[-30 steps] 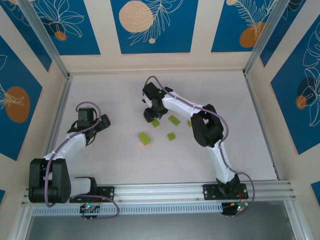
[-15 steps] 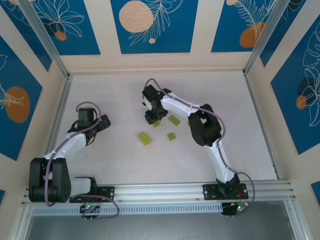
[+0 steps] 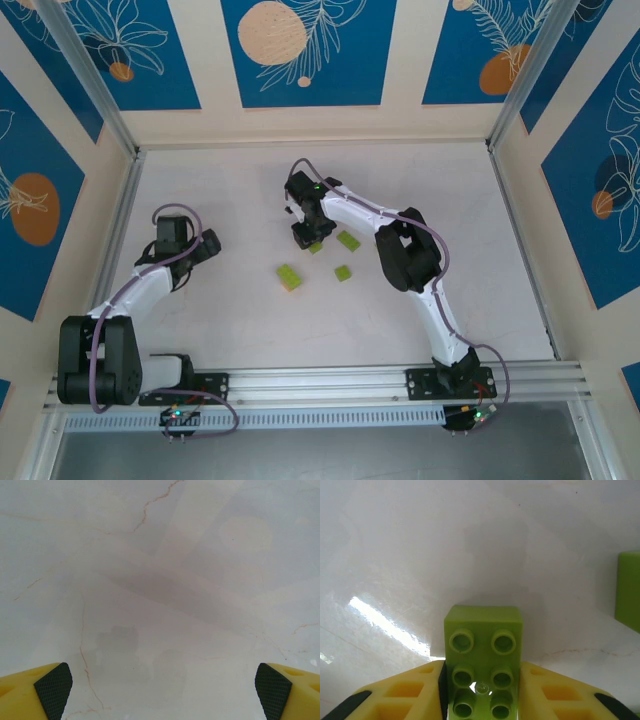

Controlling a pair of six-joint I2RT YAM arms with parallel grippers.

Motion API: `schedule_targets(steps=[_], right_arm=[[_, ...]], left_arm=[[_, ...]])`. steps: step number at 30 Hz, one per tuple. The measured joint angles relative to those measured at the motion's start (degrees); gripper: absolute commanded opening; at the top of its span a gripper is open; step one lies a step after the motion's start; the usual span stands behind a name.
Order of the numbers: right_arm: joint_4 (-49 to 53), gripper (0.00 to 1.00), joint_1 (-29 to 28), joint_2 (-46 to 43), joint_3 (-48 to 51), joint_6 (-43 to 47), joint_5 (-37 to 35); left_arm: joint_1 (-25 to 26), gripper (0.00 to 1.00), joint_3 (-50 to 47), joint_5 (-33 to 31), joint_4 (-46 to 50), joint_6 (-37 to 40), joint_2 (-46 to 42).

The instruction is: Assemble a carrot with lego

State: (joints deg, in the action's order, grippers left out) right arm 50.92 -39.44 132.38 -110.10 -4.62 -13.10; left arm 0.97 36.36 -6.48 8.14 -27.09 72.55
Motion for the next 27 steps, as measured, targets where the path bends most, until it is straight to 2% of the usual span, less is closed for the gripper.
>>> schedule_targets(steps=[4, 9, 16, 27], right_arm=[[1.7, 0.36, 0.0, -0.7, 0.0, 0.0, 0.4], [4.7, 0.36, -0.6, -6.0, 0.7, -0.2, 2.6], [8.7, 0.36, -5.0, -14.6, 0.8, -2.8, 5.8], [10.0, 0.36, -9.6, -15.6, 3.1, -7.9, 7.6]], left_arm=[[0.0, 0.97, 0.0, 0.0, 0.0, 0.0, 0.0], [0.0, 0.97, 0.0, 0.0, 0.0, 0.0, 0.0], [0.0, 0.97, 0.0, 0.0, 0.0, 0.0, -0.1], [0.0, 0.97, 0.0, 0.0, 0.0, 0.0, -0.5]])
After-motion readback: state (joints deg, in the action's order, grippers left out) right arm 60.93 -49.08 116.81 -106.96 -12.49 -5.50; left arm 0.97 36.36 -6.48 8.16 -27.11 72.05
